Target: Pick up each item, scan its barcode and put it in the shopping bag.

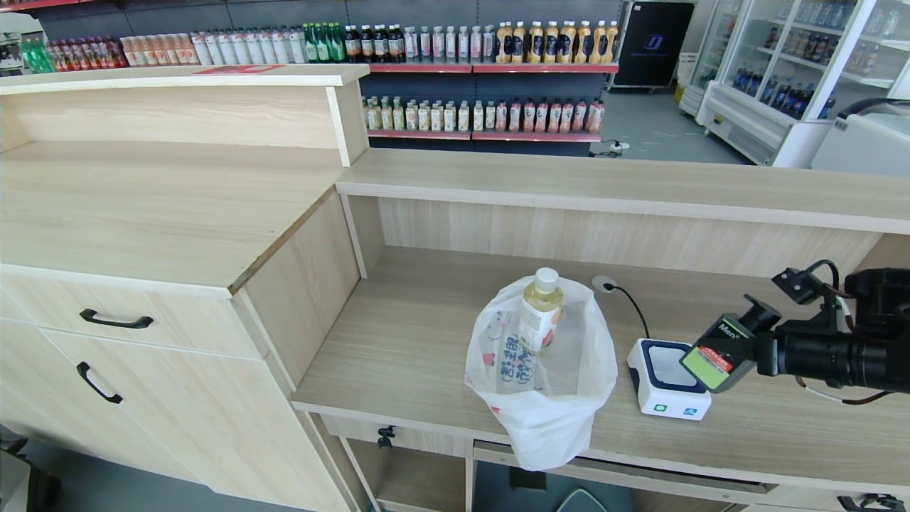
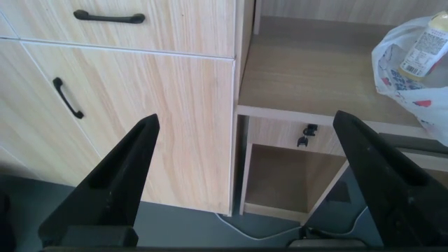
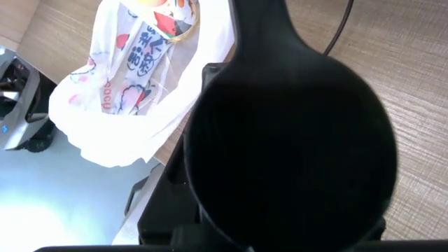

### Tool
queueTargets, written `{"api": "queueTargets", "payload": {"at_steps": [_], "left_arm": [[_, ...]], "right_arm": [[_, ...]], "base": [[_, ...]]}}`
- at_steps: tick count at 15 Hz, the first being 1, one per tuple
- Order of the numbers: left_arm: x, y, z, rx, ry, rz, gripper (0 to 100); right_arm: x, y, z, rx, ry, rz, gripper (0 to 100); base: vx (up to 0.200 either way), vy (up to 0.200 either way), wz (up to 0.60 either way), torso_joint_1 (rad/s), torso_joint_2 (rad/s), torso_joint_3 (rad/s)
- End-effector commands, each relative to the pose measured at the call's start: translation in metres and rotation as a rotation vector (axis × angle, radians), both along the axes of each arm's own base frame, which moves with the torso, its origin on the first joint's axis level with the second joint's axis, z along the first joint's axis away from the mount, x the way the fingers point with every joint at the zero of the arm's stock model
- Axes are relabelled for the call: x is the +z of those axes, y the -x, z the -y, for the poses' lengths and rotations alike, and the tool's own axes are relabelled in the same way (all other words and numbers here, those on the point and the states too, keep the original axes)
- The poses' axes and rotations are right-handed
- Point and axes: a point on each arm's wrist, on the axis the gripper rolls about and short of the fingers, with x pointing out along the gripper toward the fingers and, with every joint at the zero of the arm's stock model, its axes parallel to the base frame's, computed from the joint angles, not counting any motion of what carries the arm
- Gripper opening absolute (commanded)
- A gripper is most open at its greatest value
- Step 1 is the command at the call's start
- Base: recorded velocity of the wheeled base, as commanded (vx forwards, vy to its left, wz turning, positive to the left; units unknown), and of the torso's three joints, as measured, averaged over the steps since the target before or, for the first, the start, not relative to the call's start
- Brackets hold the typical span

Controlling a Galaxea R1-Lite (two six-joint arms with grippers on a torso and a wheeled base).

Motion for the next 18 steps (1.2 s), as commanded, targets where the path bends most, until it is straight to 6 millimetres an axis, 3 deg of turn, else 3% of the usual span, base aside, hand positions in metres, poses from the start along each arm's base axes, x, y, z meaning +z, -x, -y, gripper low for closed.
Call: {"api": "queueTargets", "payload": {"at_steps": [1,11,18], "left_arm": [[0.0,0.0,0.0,0.001,-0.001,0.001,100],[0.0,0.0,0.0,0.003,0.0,0.001,100],[0.0,0.0,0.0,0.001,0.0,0.001,100]], "right_arm": [[-0.001,0.0,0.0,0.0,-0.002,-0.004,0],[-0.003,-0.015,-0.002,0.017,-0.003,0.005,0],[-0.016,-0.027,-0.007,0.042,-0.006,-0.009,0]], "base": [[0.0,0.0,0.0,0.0,0.0,0.0],[0.0,0.0,0.0,0.0,0.0,0.0],[0.0,0.0,0.0,0.0,0.0,0.0]]}}
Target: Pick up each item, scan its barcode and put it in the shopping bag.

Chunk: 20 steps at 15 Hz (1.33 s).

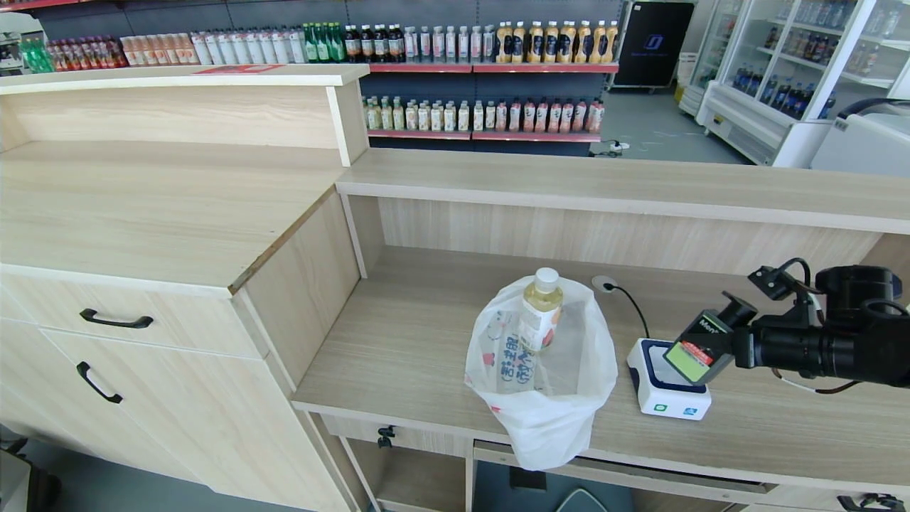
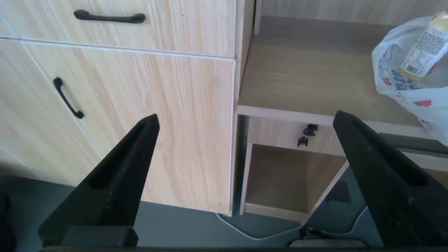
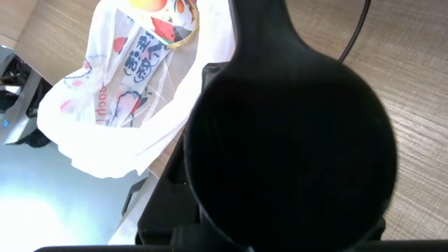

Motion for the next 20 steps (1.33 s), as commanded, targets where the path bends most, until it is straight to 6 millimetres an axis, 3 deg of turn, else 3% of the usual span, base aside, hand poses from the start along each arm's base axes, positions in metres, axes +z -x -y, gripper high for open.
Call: {"api": "queueTargets", "payload": {"at_steps": [1,10,17,18,20], "left_arm": [[0.0,0.0,0.0,0.001,-0.001,0.001,100],[0.0,0.0,0.0,0.001,0.001,0.001,100],[0.0,0.0,0.0,0.001,-0.001,0.001,100],[0.0,0.0,0.0,-0.001,0.001,0.001,100],[0.0,0.0,0.0,-0.001,0.001,0.001,100]], "right_arm": [[-0.005,-0.003,-0.003,0.01,-0.003,-0.013,0],[-0.013,-0.011,-0.011,0.037,-0.009,-0.026,0],[-0.008,-0.011,-0.011,0.035,-0.007,-0.011,0],[-0.006,-0.01,-0.011,0.034,-0.006,-0.005,0],[0.029,0.006,-0.012,0.015,0.023,0.079,0]], "base": [[0.0,0.0,0.0,0.0,0.0,0.0],[0.0,0.0,0.0,0.0,0.0,0.0],[0.0,0.0,0.0,0.0,0.0,0.0],[0.0,0.0,0.0,0.0,0.0,0.0],[0.0,0.0,0.0,0.0,0.0,0.0]]}}
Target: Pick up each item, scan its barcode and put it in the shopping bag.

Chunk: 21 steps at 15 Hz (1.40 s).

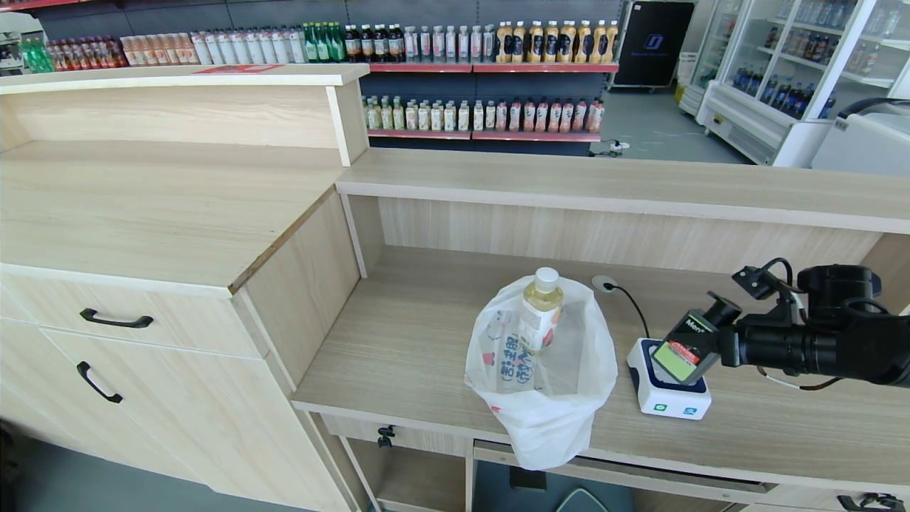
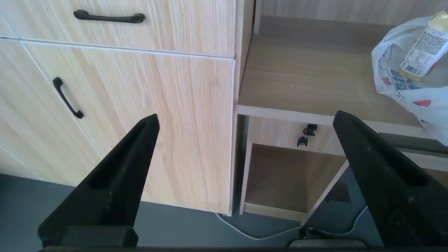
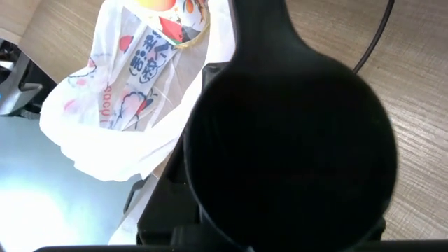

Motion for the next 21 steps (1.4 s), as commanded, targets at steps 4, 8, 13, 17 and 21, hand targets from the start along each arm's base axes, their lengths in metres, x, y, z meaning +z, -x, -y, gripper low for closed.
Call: {"api": "queueTargets", "payload": {"at_steps": [4,8,13,17,21], "left_arm": [[0.0,0.0,0.0,0.001,0.001,0.001,100],[0.0,0.0,0.0,0.001,0.001,0.001,100],[0.0,0.0,0.0,0.003,0.001,0.001,100],[0.0,0.0,0.0,0.0,0.001,0.001,100],[0.0,0.0,0.0,0.001,-0.001,0.001,100]], "right_arm": [[0.064,0.123,0.008,-0.249,0.22,0.198,0],[0.083,0.143,0.021,-0.251,0.491,0.397,0],[0.098,0.143,0.013,-0.164,0.672,0.577,0],[0.096,0.124,-0.024,-0.016,0.587,0.605,0],[0.063,0.099,-0.059,0.164,0.454,0.476,0]], "base": [[0.0,0.0,0.0,0.0,0.0,0.0],[0.0,0.0,0.0,0.0,0.0,0.0],[0.0,0.0,0.24,0.002,0.0,0.001],[0.0,0.0,0.45,0.001,0.0,0.003],[0.0,0.0,0.0,0.0,0.0,0.0]]}}
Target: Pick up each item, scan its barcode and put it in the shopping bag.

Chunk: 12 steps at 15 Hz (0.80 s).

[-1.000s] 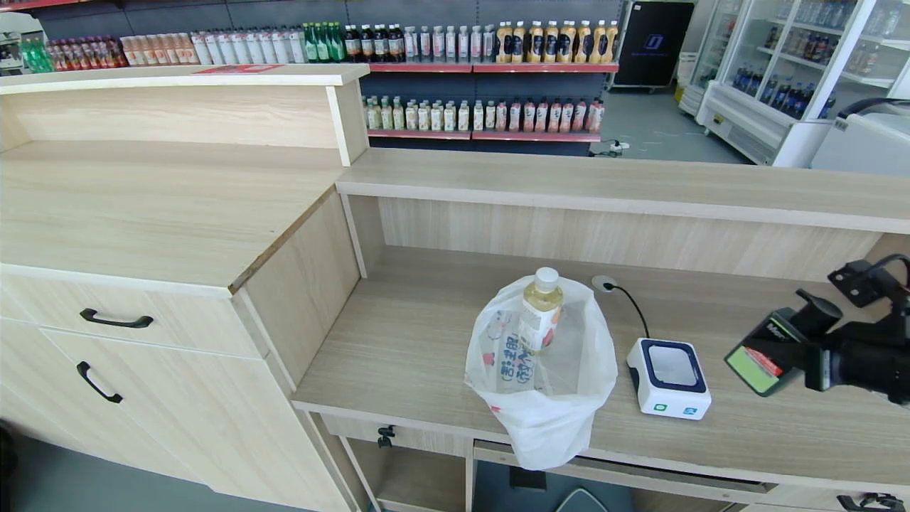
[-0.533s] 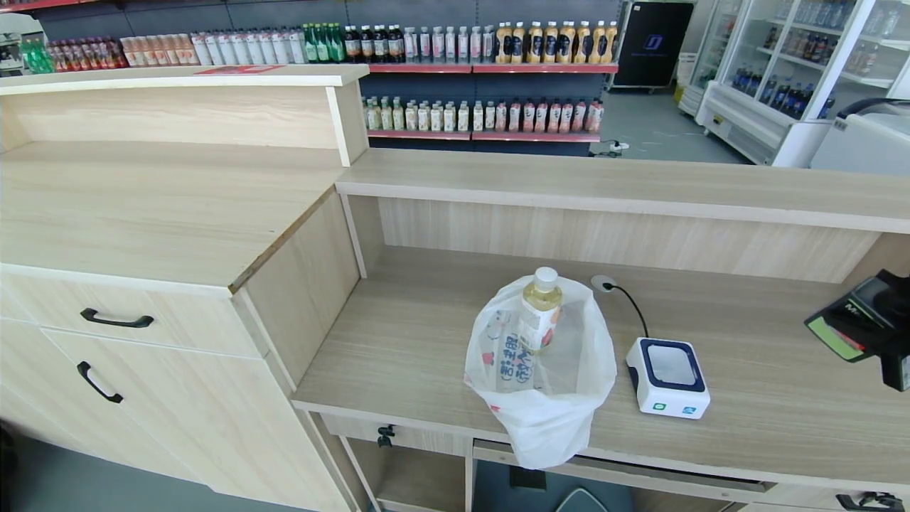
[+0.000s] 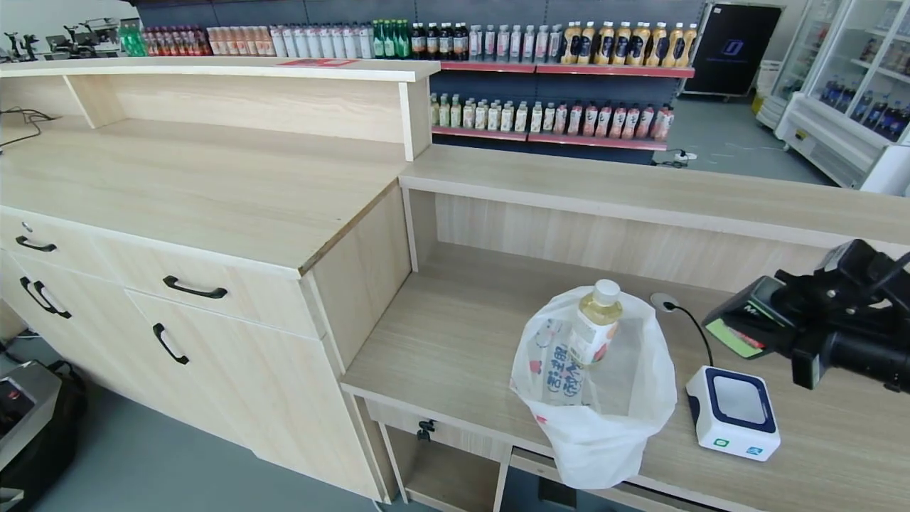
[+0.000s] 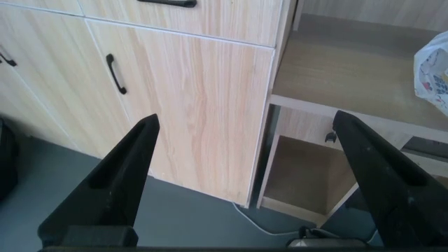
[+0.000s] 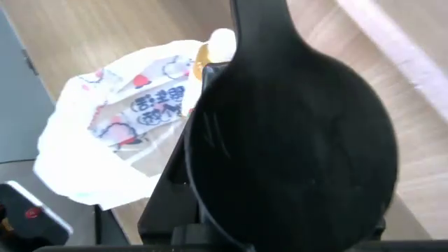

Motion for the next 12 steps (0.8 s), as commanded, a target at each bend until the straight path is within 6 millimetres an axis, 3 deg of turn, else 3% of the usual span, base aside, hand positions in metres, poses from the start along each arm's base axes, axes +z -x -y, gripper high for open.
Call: {"api": "queueTargets", "payload": {"at_steps": [1,6,12], "left_arm": [[0.0,0.0,0.0,0.002,0.0,0.001,100],[0.0,0.0,0.0,0.002,0.001,0.001,100],[0.0,0.0,0.0,0.0,0.0,0.001,100]], "right_arm": [[-0.034,-0.022,-0.014,0.068,-0.028,-0.154,0],[-0.079,-0.035,-0.023,0.14,-0.055,-0.336,0],[-0.116,-0.061,-0.031,0.182,-0.052,-0.386,0]], "base": [[0.0,0.0,0.0,0.0,0.0,0.0],[0.0,0.0,0.0,0.0,0.0,0.0],[0.0,0.0,0.0,0.0,0.0,0.0]]}}
